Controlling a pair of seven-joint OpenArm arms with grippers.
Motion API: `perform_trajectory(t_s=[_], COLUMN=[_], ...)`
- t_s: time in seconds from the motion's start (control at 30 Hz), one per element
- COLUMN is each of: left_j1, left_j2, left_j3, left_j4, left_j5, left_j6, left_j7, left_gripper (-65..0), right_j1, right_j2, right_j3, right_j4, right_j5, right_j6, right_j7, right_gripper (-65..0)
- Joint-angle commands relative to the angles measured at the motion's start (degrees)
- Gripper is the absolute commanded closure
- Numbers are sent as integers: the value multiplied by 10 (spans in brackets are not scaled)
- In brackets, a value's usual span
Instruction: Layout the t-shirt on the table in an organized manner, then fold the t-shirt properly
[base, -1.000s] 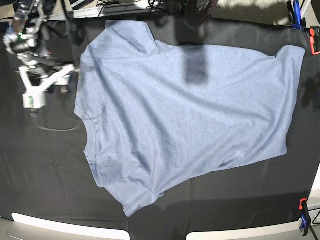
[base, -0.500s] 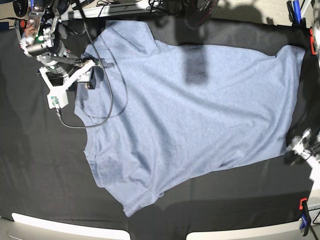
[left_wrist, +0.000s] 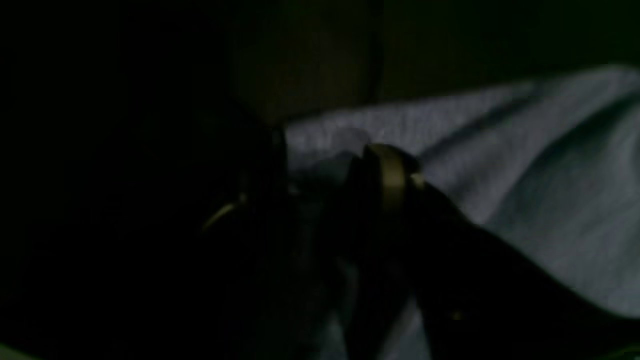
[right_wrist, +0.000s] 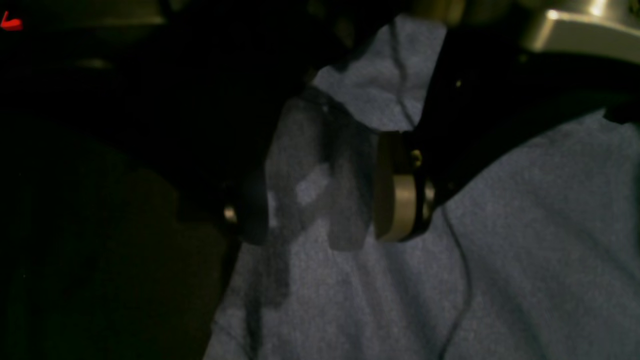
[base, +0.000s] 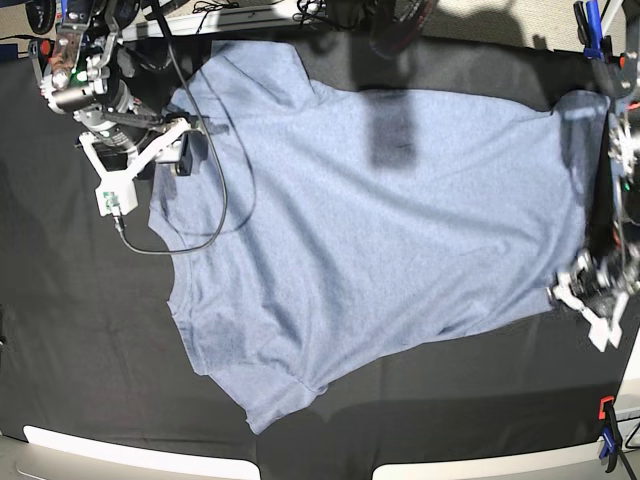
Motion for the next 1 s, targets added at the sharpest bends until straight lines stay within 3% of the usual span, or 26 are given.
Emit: perform_trajectory(t_s=[0.0, 0.07, 0.1, 0.2, 0.33, 0.4, 0.47, 0.57, 0.67, 0.97], left_j1=[-17, -16, -16, -16, -3, 30, 79, 159, 244, 401], left_j2=[-6, -6, -7, -21, -49, -66, -82, -90, -75, 43], left_j3=[-2, -2, -2, -2, -2, -2, -3, -5, -16, -49], left_j4=[8, 8, 9, 33, 96, 142, 201, 313, 434, 673], left_j5=[-5, -27, -48, -174, -379, -457, -504, -520, -520, -518], left_j6=[-27, -84, -110, -114, -114, -114, -114, -114, -114, -114], left_j7=[8, 33, 44, 126, 328, 367, 370, 376, 375, 375], left_gripper=[-159, -24, 0, 0, 0, 0, 0, 0, 0, 0], right_j1=[3, 3, 3, 3, 3, 3, 3, 3, 3, 3], right_j2=[5, 5, 5, 5, 5, 5, 5, 4, 5, 4], right_j3=[2, 2, 2, 2, 2, 2, 2, 2, 2, 2], right_j4=[9, 9, 9, 9, 9, 9, 9, 9, 9, 9], right_j5=[4, 4, 4, 4, 5, 6, 6, 6, 6, 6], right_j6=[3, 3, 3, 3, 3, 4, 4, 4, 4, 4], right_j7=[11, 11, 12, 12, 12, 12, 16, 21, 21, 21], right_gripper=[-328, -328, -328, -328, -328, -327, -328, -327, -327, -327])
